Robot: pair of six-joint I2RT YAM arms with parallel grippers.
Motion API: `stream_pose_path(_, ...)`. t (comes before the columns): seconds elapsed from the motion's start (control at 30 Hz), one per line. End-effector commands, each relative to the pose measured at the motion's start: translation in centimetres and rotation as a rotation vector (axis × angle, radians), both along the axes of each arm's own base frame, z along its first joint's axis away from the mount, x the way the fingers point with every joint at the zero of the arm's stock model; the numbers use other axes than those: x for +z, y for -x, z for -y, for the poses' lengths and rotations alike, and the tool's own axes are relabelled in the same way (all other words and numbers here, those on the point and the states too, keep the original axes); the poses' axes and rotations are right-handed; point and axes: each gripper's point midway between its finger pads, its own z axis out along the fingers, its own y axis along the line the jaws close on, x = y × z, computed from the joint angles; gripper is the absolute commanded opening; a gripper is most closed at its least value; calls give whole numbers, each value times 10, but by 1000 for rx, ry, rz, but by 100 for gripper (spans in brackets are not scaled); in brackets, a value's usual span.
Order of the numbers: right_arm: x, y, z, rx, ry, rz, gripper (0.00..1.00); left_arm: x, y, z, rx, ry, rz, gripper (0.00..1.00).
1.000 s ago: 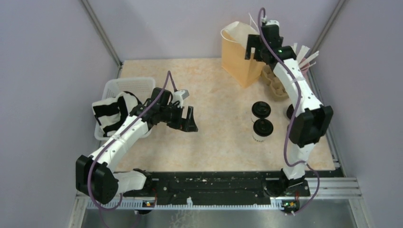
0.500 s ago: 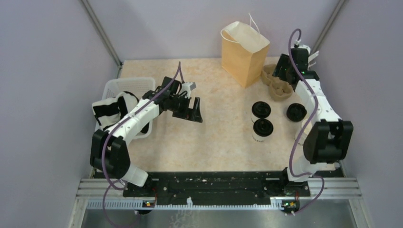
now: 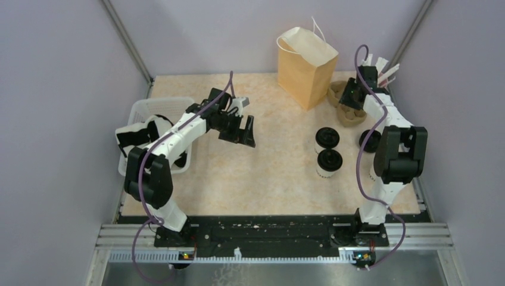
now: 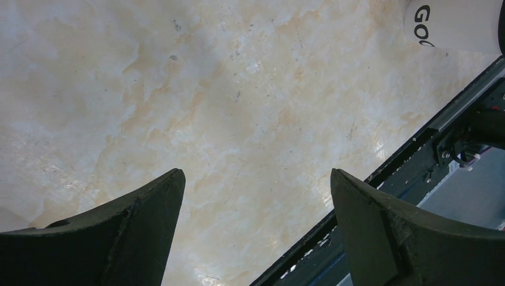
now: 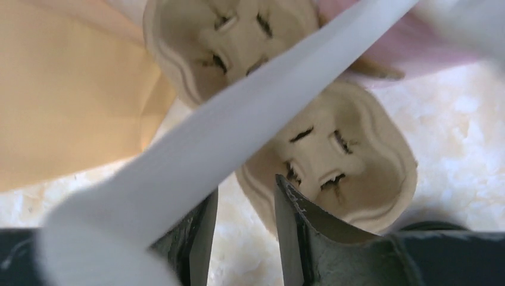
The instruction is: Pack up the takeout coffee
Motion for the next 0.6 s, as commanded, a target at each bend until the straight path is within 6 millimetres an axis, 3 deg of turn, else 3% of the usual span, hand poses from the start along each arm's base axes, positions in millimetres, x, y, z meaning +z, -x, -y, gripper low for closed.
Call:
stream_pose_path(0.0,22,-36,10,-30,-15,113,39,9,-17,-4,-14,-14,53,98)
stream_pose_path(0.27,7,-52,11,-43,-20,91,36,1,-29,-10,-22,-50,45,98)
stream_pose_path(0.57,-4,-41,10,-33,-24,72,36,-2,-35,-17,-13,-46,32,98)
